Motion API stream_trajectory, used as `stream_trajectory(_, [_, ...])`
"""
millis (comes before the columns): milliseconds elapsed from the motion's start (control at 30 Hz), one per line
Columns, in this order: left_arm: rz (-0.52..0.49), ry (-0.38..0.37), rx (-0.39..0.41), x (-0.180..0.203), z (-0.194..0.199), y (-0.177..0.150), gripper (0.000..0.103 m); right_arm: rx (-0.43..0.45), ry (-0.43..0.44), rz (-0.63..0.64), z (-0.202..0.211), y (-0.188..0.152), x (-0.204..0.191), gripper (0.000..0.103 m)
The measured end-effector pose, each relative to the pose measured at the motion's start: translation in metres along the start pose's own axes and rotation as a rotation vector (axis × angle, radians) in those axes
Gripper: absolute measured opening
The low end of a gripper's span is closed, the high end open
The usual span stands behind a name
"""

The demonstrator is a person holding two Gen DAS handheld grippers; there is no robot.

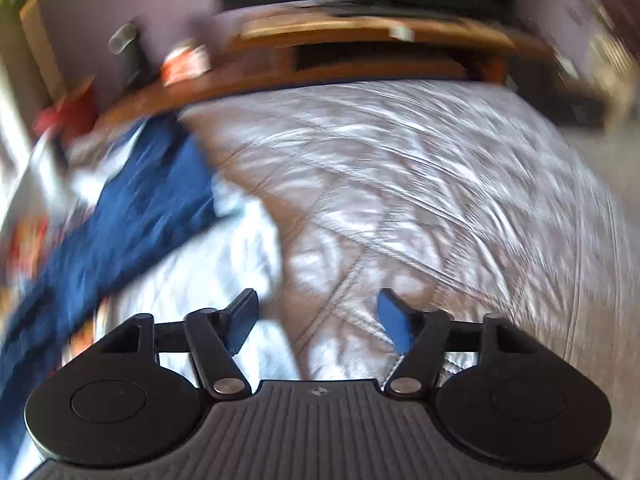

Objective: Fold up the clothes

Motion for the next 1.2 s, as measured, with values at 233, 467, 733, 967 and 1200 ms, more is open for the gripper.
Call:
stream_trajectory(233, [-0.030,-0.042,0.009,0.035,0.000,0.004,0.102,-0.024,-0.097,0.124,0.026,-0.021,0.027,0.000])
stream_trajectory(467, [-0.091,-0.062,-0.002,0.065,-0.012,0.002,0.102,0.103,-0.049,-0.117,0.073,-0.011,0.090,0.030])
stream_trajectory(733, [-0.124,-0.059,-0.002,0.090,-0.018,0.004,0.102,0.067,0.119,-0.082,-0.003,0.086,0.073,0.042])
stream_trajectory(967, [-0.125,-0.055,-0.005,0.104,-0.027,0.006,0.102,0.033,0.198,-0.111,-0.062,0.113,0.046,0.050])
stream_trajectory(1200, [-0.128,-0.067,-0.037,0.111,-0.042,0.000,0.102,0.069,0.037,0.105,-0.070,0.126,0.022,0.001])
Point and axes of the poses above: each gripper's, at about its wrist camera, not at the fingertips, and z roughly against the way its jaws point, x to its right, y to its top, the point moved 4 cm from there along -z, roughly the way its jaws point, and after that the axes turned 4 degrees about -x, right-handed, at the moved point
